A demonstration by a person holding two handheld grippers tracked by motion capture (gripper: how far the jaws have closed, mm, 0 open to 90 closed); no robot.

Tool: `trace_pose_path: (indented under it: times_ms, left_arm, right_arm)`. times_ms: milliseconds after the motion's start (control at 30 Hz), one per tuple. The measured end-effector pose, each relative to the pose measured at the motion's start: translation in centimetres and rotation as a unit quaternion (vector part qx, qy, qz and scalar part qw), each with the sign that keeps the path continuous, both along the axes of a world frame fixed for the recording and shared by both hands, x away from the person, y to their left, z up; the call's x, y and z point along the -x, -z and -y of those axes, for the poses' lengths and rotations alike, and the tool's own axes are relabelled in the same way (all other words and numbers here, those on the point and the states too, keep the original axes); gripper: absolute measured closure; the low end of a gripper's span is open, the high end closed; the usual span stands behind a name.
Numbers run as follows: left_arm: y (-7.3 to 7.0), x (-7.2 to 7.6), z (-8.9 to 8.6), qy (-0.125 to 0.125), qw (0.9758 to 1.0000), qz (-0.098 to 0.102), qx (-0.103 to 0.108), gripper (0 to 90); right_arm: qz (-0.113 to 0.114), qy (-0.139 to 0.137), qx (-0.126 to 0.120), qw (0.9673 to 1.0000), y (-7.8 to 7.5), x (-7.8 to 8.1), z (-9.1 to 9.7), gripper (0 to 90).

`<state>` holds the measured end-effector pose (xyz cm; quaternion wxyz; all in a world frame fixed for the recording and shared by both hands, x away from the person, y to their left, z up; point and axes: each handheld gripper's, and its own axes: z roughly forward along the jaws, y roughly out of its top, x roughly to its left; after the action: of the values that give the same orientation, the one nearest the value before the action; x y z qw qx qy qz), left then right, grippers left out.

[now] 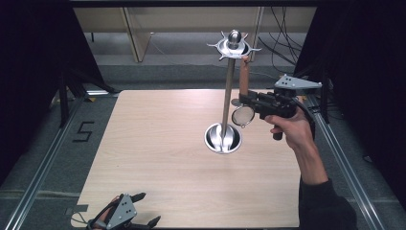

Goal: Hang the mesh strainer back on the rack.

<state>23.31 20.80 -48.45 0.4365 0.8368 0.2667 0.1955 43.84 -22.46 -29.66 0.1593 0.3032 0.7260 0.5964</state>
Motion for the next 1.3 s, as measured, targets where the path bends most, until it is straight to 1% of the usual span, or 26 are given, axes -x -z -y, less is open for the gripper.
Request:
trace_pose_path:
  times_ms: [33,167,200,233,400,433,467,500,533,600,633,667,700,767,800,833,867,967,1000,1067,1100,1133,1200,1233,1267,1300]
  left_arm:
    - [0.0,0.0,0.0,0.0,1.0,-0.001,0.001,15.2]
    - [0.1,0.1,0.1,-0.006,1.0,-0.006,0.006,15.2]
    - [0.1,0.1,0.1,-0.006,0.9999,-0.006,0.007,15.2]
    - [0.1,0.1,0.1,-0.006,0.9999,-0.006,0.007,15.2]
    - [0.1,0.0,0.1,-0.006,0.9999,-0.007,0.006,15.2]
    - [0.1,0.1,0.1,-0.006,0.9999,-0.007,0.006,15.2]
    - [0.1,0.1,0.1,-0.006,0.9999,-0.007,0.006,15.2]
    - [0.1,0.1,0.1,-0.007,0.9999,-0.007,0.006,15.2]
    - [0.1,0.1,0.1,-0.007,0.9999,-0.006,0.004,15.2]
    - [0.1,0.1,0.1,-0.006,0.9999,-0.007,0.006,15.2]
    - [0.2,0.1,0.2,-0.009,0.9998,-0.009,0.014,15.2]
    - [0.2,0.1,0.2,-0.009,0.9998,-0.009,0.014,15.2]
    - [0.1,0.0,0.1,-0.008,0.9999,-0.006,0.006,15.2]
    - [0.1,0.1,0.1,-0.009,0.9999,-0.005,0.006,15.2]
    - [0.1,0.0,0.1,-0.008,0.9999,-0.006,0.005,15.2]
    - [0.1,0.0,0.1,-0.008,0.9999,-0.006,0.005,15.2]
    - [0.2,0.1,0.2,-0.009,0.9998,-0.008,0.016,15.2]
    - [0.2,0.1,0.2,-0.008,0.9998,-0.009,0.014,15.2]
    - [0.1,0.1,0.1,-0.006,0.9999,-0.008,0.006,15.2]
    - [0.1,0.1,0.1,-0.007,0.9999,-0.007,0.005,15.2]
    - [0.1,0.1,0.1,-0.007,1.0,-0.006,0.003,15.2]
    - [0.1,0.1,0.1,-0.007,0.9999,-0.008,0.01,15.2]
    - [0.2,0.1,0.2,-0.008,0.9999,-0.009,0.013,15.2]
    - [0.1,0.1,0.1,-0.005,0.9999,-0.007,0.005,15.2]
    - [0.1,0.1,0.1,-0.006,0.9999,-0.008,0.006,15.2]
    - [0.2,0.1,0.2,-0.009,0.9999,-0.008,0.01,15.2]
  right_arm:
    - [-0.005,-0.003,-0.002,1.0,0.0,0.0,0.0,71.4]
    - [-0.001,-0.005,0.0,1.0,0.1,-0.1,0.0,71.4]
    - [0.008,0.001,0.001,1.0,0.1,-0.2,0.0,70.9]
    - [-0.003,0.002,-0.003,1.0,0.1,-0.1,0.1,70.6]
    - [0.0,0.003,-0.005,1.0,0.3,-0.4,0.4,69.2]
    - [-0.009,0.007,-0.005,0.9999,0.3,-0.3,0.5,68.9]
    - [0.012,0.012,0.002,0.9999,0.4,-0.6,0.7,68.4]
    - [-0.007,0.01,-0.007,0.9999,0.4,-0.5,0.6,68.2]
    - [-0.004,0.016,-0.007,0.9998,0.4,-0.5,0.6,67.9]
    - [-0.013,0.013,-0.009,0.9998,0.5,-0.7,0.5,66.8]
    - [-0.017,0.012,-0.011,0.9997,0.6,-0.7,0.5,66.6]
    - [-0.01,0.016,-0.009,0.9998,0.6,-0.8,0.5,66.2]
    - [-0.013,0.016,-0.011,0.9997,0.6,-0.8,0.5,66.2]
    - [-0.018,0.016,-0.015,0.9996,0.6,-0.8,0.4,66.5]
    - [-0.011,0.016,-0.011,0.9998,0.6,-0.9,0.4,66.5]
    - [-0.011,0.016,-0.011,0.9998,0.6,-0.9,0.4,66.5]
    - [-0.012,0.015,-0.013,0.9997,0.6,-0.9,0.4,66.3]
    - [-0.013,0.014,-0.013,0.9997,0.6,-0.8,0.4,65.2]
    - [-0.02,0.014,-0.019,0.9995,0.5,-0.6,0.4,63.2]
    - [-0.023,0.009,-0.017,0.9996,0.4,-0.5,0.4,62.4]
    - [-0.01,0.017,-0.014,0.9997,0.3,-0.2,0.4,61.4]
    - [-0.005,0.018,-0.012,0.9998,0.2,-0.1,0.4,60.1]
    - [-0.009,0.015,-0.013,0.9998,0.0,0.3,0.3,56.4]
    - [-0.015,0.014,-0.015,0.9997,0.0,0.5,0.2,56.1]
    - [-0.015,0.014,-0.015,0.9997,0.0,0.5,0.2,56.1]
    - [-0.002,0.018,-0.007,0.9998,-0.1,0.8,0.1,55.0]
